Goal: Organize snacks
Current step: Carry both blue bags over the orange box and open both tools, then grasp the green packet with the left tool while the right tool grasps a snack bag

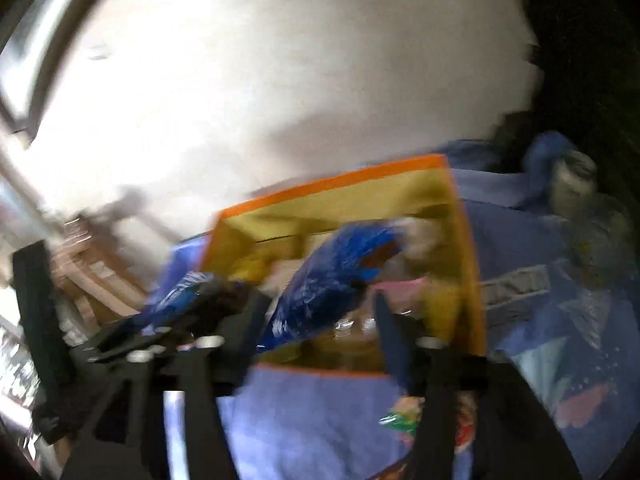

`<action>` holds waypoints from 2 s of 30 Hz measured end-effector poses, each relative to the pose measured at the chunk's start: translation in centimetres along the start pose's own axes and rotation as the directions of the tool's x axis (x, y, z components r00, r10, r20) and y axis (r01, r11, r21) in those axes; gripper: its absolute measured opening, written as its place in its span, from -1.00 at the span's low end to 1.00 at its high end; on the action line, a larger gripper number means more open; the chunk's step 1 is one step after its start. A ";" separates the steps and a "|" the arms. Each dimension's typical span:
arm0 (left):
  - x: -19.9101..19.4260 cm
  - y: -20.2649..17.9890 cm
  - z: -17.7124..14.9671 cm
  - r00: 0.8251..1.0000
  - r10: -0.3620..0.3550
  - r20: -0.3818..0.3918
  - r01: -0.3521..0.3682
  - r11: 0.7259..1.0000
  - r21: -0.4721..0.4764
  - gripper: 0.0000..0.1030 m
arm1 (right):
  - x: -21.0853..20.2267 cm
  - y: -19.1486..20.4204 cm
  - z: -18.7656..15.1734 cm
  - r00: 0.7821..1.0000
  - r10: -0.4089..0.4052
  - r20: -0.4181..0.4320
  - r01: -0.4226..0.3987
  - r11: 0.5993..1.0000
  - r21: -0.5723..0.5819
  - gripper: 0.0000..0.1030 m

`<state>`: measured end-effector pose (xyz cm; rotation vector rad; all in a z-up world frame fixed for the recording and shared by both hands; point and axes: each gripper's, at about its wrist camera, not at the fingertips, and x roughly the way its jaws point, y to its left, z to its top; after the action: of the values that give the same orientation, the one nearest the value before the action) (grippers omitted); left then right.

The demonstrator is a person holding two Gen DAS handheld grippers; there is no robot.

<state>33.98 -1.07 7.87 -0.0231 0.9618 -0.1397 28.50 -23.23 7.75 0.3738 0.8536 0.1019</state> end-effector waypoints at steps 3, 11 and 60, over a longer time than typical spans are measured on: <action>0.2 0.4 -1.1 0.999 -0.036 -0.023 0.036 0.999 -0.004 0.81 | -0.6 -0.9 -0.9 1.000 -0.003 0.015 0.004 1.000 -0.026 0.30; -0.5 0.8 -9.1 0.990 -0.050 -0.130 0.061 0.995 0.075 0.81 | -2.6 -4.6 -5.3 0.997 -0.073 -0.026 0.072 0.996 -0.058 0.34; 0.4 2.0 -22.3 0.941 -0.046 -0.337 0.077 0.994 0.080 -0.30 | 7.3 -4.7 -12.2 0.950 -0.235 -0.207 0.219 0.971 -0.100 0.02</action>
<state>16.18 1.81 -5.35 0.0573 1.2945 -0.2509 23.86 -22.42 -6.43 0.1923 1.1006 -0.0401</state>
